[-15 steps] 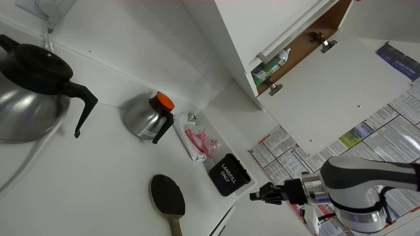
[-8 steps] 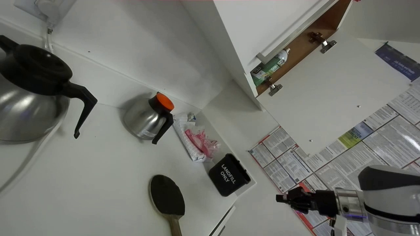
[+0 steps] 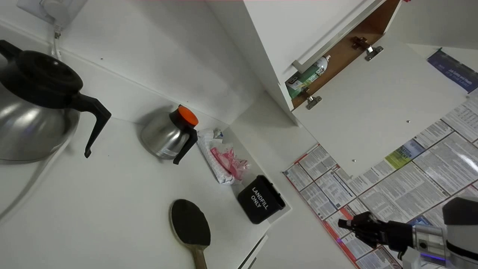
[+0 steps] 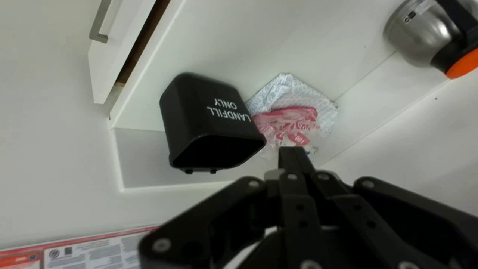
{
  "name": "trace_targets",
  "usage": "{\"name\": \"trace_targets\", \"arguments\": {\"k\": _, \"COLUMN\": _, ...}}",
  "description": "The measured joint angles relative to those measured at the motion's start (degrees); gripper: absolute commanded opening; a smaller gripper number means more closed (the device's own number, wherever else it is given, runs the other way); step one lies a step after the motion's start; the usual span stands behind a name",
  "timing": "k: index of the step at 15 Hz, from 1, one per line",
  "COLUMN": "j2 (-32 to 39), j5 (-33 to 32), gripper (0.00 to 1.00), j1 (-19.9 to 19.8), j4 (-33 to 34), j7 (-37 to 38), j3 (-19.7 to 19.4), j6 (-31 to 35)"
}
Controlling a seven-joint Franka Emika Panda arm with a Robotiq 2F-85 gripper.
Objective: Remove the white object from the bottom shelf of the overhead cabinet, put it in the open drawer, close the drawer, and then close the cabinet door
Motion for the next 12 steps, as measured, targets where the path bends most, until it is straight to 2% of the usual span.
{"name": "trace_targets", "arguments": {"k": 5, "j2": -5.87, "j5": 1.42, "gripper": 0.0, "j1": -1.0, "j4": -1.91, "j7": 3.02, "j3": 0.01, "j6": 5.91}}
{"name": "trace_targets", "arguments": {"k": 12, "j2": -10.56, "j5": 3.63, "gripper": 0.01, "j1": -1.39, "j4": -0.24, "j7": 3.79, "j3": -1.19, "j6": 10.06}}
